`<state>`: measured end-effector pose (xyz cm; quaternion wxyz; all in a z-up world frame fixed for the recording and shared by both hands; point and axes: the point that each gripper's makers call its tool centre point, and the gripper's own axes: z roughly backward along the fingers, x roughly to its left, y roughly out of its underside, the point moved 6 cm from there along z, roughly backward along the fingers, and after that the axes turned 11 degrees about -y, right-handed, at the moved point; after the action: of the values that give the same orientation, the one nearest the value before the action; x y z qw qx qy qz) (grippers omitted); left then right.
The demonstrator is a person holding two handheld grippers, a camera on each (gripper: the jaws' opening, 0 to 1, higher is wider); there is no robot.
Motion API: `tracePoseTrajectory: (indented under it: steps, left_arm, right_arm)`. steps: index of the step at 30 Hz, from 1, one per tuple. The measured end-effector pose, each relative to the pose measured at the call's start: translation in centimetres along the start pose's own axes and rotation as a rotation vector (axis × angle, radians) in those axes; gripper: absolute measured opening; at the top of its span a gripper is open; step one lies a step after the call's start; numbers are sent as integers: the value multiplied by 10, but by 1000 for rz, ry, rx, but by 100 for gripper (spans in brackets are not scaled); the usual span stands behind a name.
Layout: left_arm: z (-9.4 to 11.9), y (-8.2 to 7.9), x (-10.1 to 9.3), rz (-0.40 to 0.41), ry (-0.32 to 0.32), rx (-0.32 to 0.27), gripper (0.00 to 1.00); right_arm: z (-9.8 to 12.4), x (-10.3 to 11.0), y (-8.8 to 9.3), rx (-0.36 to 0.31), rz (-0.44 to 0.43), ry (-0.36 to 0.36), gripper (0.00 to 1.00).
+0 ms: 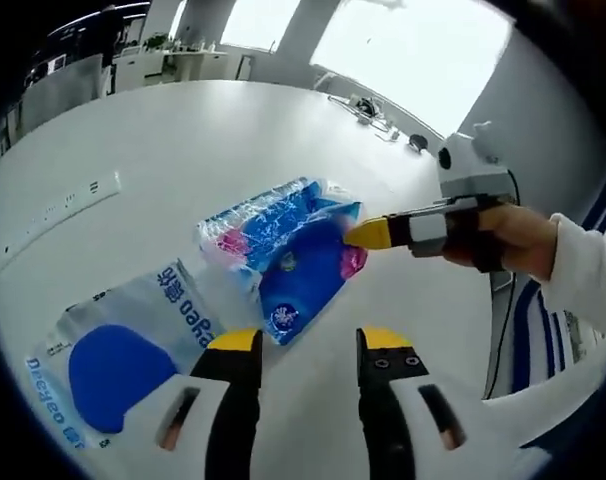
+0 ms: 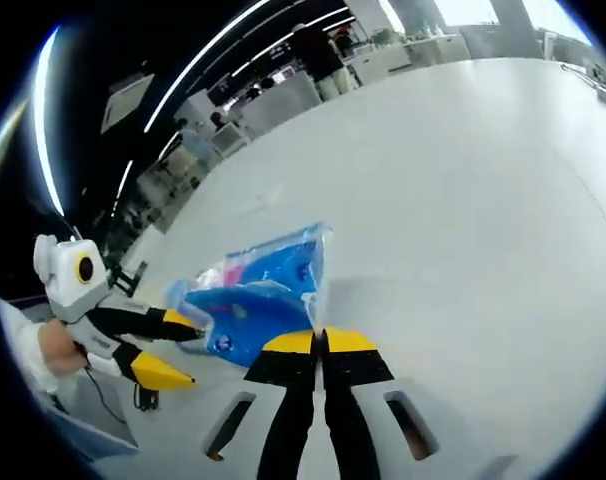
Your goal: Arrange the tabletop items into an orderly group along one side of the table until the central work area is clear of visible clutter.
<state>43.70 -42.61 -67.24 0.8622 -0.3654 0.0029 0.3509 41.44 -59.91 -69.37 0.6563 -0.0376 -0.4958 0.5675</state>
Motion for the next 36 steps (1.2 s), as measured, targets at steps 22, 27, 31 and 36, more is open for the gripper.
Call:
tracePoseTrajectory:
  steps: [22,27,31,36]
  left_arm:
    - [35,-5,4,50,3,-75,37]
    - [42,-1,9,101,-4,-90,37]
    - [51,0,12,147,-7,-118,37]
    - [58,3,17,152,-24,-125,40]
  right_arm:
    - [-19,-11,9,66,13,-13,1]
    - [-18,-12,11,80,34,5,9]
    - [-17,-12,11,78,35,12,14]
    - [-14,-11,11,83,56,32,24]
